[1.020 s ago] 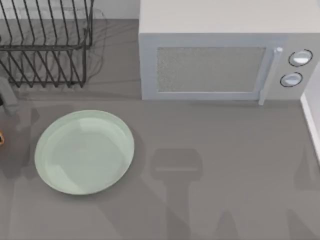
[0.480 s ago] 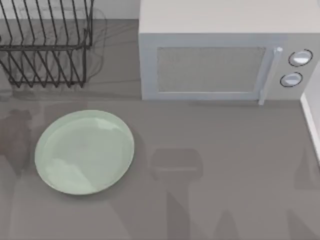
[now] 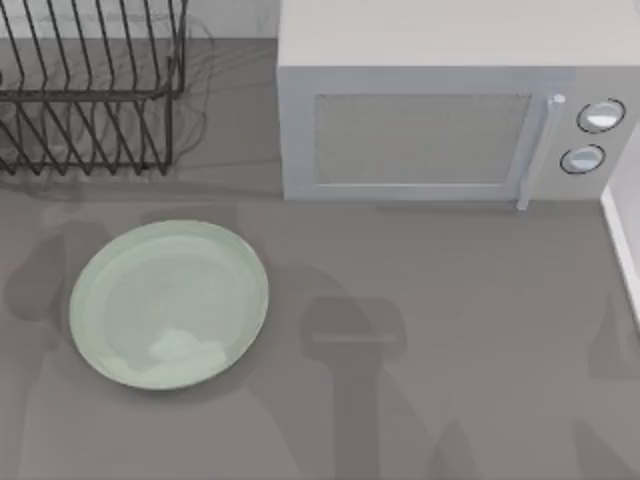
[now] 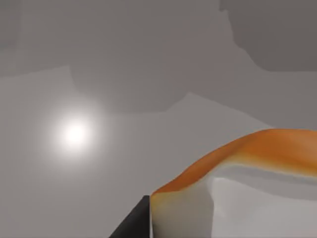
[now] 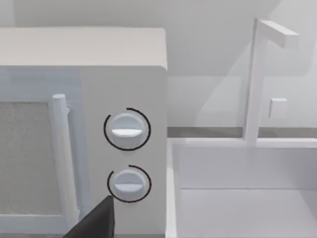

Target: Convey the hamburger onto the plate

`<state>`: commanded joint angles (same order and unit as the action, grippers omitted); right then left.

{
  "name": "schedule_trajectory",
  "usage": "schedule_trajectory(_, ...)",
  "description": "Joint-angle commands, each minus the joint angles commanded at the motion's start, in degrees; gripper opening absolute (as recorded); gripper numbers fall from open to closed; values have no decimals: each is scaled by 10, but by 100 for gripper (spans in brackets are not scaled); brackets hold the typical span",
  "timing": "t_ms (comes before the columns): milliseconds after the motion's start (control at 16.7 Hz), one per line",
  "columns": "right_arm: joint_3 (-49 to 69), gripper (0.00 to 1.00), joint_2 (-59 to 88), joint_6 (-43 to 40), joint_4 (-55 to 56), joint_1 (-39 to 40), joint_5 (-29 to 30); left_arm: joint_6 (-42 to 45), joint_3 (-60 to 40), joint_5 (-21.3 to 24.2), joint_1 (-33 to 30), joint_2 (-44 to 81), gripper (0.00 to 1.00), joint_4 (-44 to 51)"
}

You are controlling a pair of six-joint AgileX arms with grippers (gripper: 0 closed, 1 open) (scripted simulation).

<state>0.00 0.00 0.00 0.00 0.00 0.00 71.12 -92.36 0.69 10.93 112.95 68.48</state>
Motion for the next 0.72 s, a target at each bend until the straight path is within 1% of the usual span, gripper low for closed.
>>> schedule_trajectory(240, 0, 100, 0, 0, 0, 0, 0, 8, 2, 0, -2, 3, 0, -2)
schedule_trajectory(360, 0, 100, 0, 0, 0, 0, 0, 39, 4, 0, -14, 4, 0, -2)
schedule_trajectory(540, 0, 100, 0, 0, 0, 0, 0, 129, 10, 0, -49, 6, 0, -3)
schedule_trajectory(720, 0, 100, 0, 0, 0, 0, 0, 269, 23, 1, -98, 4, 0, -6)
